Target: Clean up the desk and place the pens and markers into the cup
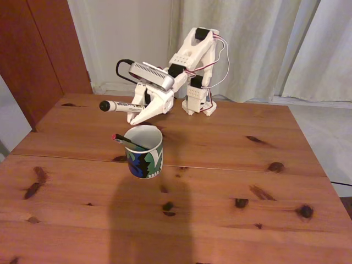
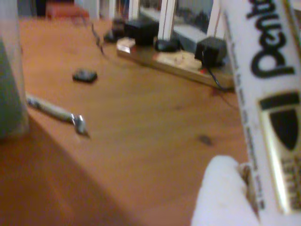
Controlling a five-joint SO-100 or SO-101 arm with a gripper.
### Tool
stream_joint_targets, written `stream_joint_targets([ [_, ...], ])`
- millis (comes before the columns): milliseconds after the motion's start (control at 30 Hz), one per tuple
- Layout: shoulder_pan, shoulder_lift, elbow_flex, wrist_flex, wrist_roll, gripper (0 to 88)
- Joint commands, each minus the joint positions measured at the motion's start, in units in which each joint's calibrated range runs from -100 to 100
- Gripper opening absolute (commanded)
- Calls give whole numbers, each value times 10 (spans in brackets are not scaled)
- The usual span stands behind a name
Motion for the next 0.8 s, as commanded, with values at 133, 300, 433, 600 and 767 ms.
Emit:
stream_joint_targets([
  [133,3,72,-5,-160,-16,8],
  [300,3,102,-5,-211,-27,8],
  [433,2,107,-7,-219,-30,8],
  [600,0,107,-6,-219,-26,47],
  [767,-1,107,-6,-214,-25,130],
])
